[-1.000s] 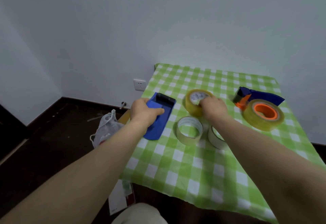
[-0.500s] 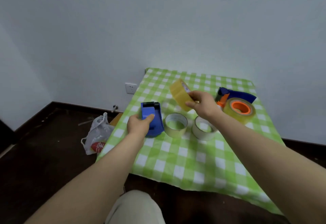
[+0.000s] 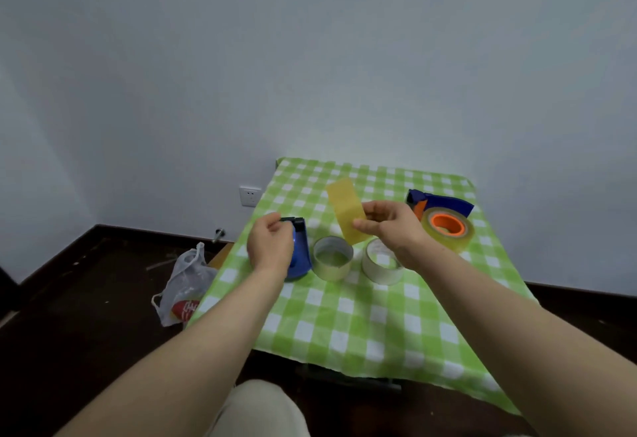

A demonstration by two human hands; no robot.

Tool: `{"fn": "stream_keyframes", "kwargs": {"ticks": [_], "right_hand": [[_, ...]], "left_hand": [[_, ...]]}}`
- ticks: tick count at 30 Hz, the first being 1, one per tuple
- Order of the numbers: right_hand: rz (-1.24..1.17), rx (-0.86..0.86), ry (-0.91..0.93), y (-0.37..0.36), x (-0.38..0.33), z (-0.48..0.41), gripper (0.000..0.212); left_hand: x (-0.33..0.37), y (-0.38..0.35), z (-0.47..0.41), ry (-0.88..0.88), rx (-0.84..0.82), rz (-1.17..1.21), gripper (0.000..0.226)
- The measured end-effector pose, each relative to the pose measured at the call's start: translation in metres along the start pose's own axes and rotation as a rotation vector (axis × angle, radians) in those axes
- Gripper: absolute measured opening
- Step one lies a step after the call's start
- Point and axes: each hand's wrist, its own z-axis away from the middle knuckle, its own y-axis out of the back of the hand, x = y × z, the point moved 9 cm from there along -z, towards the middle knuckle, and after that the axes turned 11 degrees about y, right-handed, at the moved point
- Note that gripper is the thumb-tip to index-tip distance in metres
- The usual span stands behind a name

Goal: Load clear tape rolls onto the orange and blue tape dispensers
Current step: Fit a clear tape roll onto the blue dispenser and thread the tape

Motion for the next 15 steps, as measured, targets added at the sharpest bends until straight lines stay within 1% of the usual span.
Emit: {"fn": "stream_keyframes", "kwargs": {"ticks": [1, 2, 4, 6, 7, 9, 10, 11, 13, 14, 15], "right_hand": [[-0.01, -0.012, 0.002, -0.001, -0.002, 0.004, 0.019], [-0.019, -0.026, 0.008, -0.001, -0.003, 0.009, 0.02], [-0.035, -0.054, 0.026, -0.003, -0.006, 0.02, 0.023], [-0.042, -0.071, 0.045, -0.004, -0.008, 0.033, 0.027], [-0.037, -0.066, 0.055, -0.004, -0.008, 0.04, 0.029], [-0.023, -0.045, 0.075, -0.002, -0.004, 0.054, 0.033], [-0.026, -0.035, 0.08, -0.001, -0.001, 0.061, 0.032], [-0.038, -0.029, 0.084, 0.001, 0.001, 0.067, 0.03], [-0.075, -0.034, 0.073, 0.004, 0.008, 0.075, 0.029], [-0.106, -0.044, 0.054, 0.005, 0.01, 0.078, 0.03], [-0.165, -0.058, 0.029, 0.004, 0.011, 0.08, 0.032]], "left_hand": [[0.005, -0.013, 0.007, 0.022, -0.113, 0.072, 0.018], [0.009, -0.028, 0.019, 0.066, -0.237, 0.129, 0.013], [0.012, -0.052, 0.042, 0.16, -0.444, 0.195, 0.018], [0.012, -0.066, 0.06, 0.231, -0.567, 0.246, 0.017], [0.01, -0.069, 0.064, 0.252, -0.597, 0.266, 0.021], [0.007, -0.074, 0.074, 0.292, -0.642, 0.305, 0.044], [0.004, -0.075, 0.077, 0.31, -0.651, 0.324, 0.051], [0.002, -0.077, 0.08, 0.316, -0.66, 0.331, 0.048], [0.0, -0.079, 0.09, 0.281, -0.68, 0.309, 0.024], [-0.001, -0.079, 0.094, 0.254, -0.689, 0.297, 0.017], [-0.003, -0.079, 0.096, 0.22, -0.696, 0.281, 0.015]]}}
